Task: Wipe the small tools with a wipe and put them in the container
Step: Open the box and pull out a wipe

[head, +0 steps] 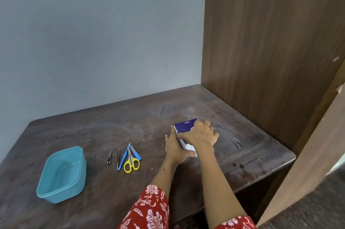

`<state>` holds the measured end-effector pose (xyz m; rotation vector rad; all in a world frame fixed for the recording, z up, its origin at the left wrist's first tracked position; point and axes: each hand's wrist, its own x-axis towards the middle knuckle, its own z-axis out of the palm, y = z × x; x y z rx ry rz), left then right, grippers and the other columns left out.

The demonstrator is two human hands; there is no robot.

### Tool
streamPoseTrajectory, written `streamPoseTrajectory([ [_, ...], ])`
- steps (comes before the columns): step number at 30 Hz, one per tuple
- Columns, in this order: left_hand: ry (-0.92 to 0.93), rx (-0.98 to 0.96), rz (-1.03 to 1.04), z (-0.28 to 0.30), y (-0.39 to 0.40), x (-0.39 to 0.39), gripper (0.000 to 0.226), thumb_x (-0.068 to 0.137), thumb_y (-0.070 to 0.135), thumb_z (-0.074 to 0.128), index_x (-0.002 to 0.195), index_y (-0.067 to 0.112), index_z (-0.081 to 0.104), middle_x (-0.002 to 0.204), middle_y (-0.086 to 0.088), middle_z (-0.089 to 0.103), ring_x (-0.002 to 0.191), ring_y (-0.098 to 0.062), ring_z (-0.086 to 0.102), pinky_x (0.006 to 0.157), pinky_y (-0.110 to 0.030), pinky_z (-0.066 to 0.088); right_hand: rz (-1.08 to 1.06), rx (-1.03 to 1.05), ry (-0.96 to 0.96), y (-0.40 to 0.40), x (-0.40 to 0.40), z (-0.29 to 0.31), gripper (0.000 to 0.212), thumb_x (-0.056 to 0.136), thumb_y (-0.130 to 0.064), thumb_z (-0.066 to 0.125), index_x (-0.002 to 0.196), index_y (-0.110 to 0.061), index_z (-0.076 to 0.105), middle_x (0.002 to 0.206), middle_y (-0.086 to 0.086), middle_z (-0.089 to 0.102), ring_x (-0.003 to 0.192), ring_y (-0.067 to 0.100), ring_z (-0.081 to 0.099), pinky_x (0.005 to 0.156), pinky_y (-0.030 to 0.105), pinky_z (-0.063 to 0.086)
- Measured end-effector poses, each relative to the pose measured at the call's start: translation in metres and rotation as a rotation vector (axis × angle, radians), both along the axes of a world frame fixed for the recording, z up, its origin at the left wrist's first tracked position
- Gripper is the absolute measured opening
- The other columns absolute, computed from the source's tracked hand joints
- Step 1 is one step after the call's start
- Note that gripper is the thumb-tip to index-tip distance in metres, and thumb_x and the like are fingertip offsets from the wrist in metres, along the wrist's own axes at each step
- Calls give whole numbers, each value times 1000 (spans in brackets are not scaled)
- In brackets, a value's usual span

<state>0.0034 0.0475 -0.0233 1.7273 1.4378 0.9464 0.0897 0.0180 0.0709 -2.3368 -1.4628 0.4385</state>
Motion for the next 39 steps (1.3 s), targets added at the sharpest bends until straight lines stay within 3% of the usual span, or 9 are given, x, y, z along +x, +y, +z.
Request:
streamPoseTrajectory([
  [5,2,10,-6,5,-1,-1,122,32,57,77,138,21,30,138,2,48,133,-21,37,116,-47,20,-49,41,-21,2,-4,3,88,61,-71,61,129,-16,45,131,8,51,122,30,47,100,45,32],
  [11,-4,0,-1,5,0,-5,123,24,52,80,133,19,34,132,-1,50,131,-28,36,109,-51,31,-88,315,295,-1,9,31,40,74,-58,58,83,-21,67,79,-3,63,86,24,60,79,34,43],
  [18,-36,-20,10,6,-5,-6,127,22,52,80,135,22,30,136,1,46,134,-32,28,110,-52,29,-481,733,367,15,50,9,20,94,-25,51,109,-12,50,102,15,66,94,37,59,71,38,39],
  [23,-38,-46,19,6,-7,-5,134,21,54,81,139,22,26,141,0,41,137,-30,23,112,-50,27,-531,368,237,29,78,-28,32,94,-29,49,116,-7,57,130,18,50,121,37,40,99,49,30],
  [28,-27,-64,16,5,-7,-5,135,22,56,81,140,23,23,142,1,40,138,-29,23,111,-51,28,-432,-14,174,24,79,-31,39,91,-31,54,123,-8,55,138,16,44,128,35,33,105,48,25],
  [31,-31,-58,22,5,-8,-5,133,21,56,80,138,23,26,140,1,42,137,-29,25,110,-50,29,-405,387,-29,22,65,-21,33,83,-10,59,115,-9,64,129,15,50,117,35,41,94,42,33],
  [34,-27,-40,14,8,-10,-5,127,25,53,79,137,22,28,137,3,45,135,-26,28,113,-49,25,-142,721,-6,23,45,2,29,75,5,54,93,-10,73,99,12,67,94,32,58,67,30,42],
  [37,-18,-52,7,10,-13,-6,130,31,49,83,142,20,22,144,0,38,139,-26,23,114,-49,22,94,282,-58,27,23,19,16,80,-10,60,94,-13,67,97,9,68,92,29,63,68,31,49],
  [39,-14,-71,-3,14,-15,-7,135,40,39,89,147,17,11,152,-2,26,144,-27,11,116,-48,17,145,-12,-172,26,14,22,28,79,-16,67,105,-11,59,106,8,63,98,28,60,68,31,44],
])
